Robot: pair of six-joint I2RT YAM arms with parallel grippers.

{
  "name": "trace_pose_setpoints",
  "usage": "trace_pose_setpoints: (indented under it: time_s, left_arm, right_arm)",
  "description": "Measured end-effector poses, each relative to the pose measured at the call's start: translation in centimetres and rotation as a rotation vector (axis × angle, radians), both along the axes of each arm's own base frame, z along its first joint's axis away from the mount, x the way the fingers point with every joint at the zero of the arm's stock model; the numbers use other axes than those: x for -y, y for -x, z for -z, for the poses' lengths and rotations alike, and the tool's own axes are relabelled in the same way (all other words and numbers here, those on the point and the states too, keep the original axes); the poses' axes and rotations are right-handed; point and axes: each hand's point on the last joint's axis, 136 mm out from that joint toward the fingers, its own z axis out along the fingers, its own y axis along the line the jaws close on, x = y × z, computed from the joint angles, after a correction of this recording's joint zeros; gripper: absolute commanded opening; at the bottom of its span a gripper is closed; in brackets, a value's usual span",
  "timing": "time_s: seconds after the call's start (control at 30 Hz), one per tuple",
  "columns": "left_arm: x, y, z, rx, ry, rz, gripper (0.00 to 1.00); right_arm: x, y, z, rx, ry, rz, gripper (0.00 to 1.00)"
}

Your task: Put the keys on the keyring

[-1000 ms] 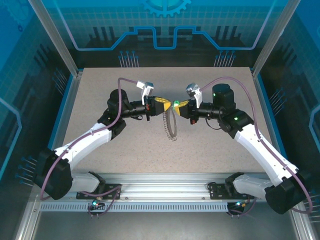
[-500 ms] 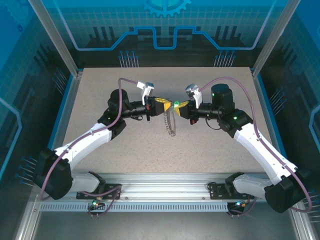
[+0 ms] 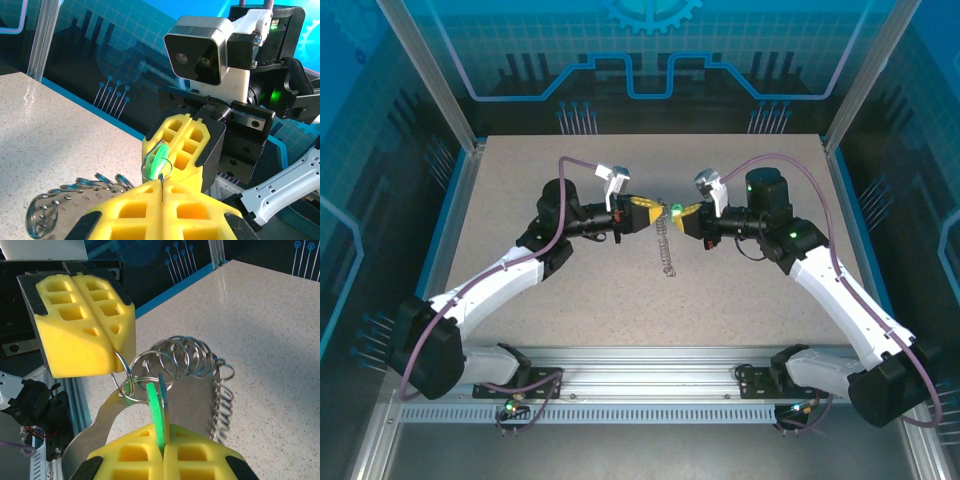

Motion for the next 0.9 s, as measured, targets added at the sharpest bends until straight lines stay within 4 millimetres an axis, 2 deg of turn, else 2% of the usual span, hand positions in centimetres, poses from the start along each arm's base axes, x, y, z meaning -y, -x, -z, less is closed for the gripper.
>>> trace_pose_setpoints:
  time_s: [0.23, 0.4, 0.7, 0.9]
  left_arm:
    - [0.0, 0.0, 0.0, 0.001, 0.000, 0.001, 0.00]
    - [0.0, 0.1, 0.0, 0.001, 0.001, 0.003, 0.00]
    - [0.0, 0.0, 0.0, 0.002, -0.001, 0.000, 0.00]
    - [0.0, 0.0, 0.0, 0.002, -0.001, 0.001, 0.00]
  right_arm:
    - [-1.1, 0.4, -0.4, 0.013, 0.013, -0.026, 0.00]
    - [-2.0, 0.3, 0.2, 0.003, 0.035, -0.036, 0.00]
    - [-1.8, 0.1, 0.3, 0.010, 0.047, -0.023, 0.00]
    - [-0.6, -0.3, -0.6, 0.036, 0.038, 0.017, 0.00]
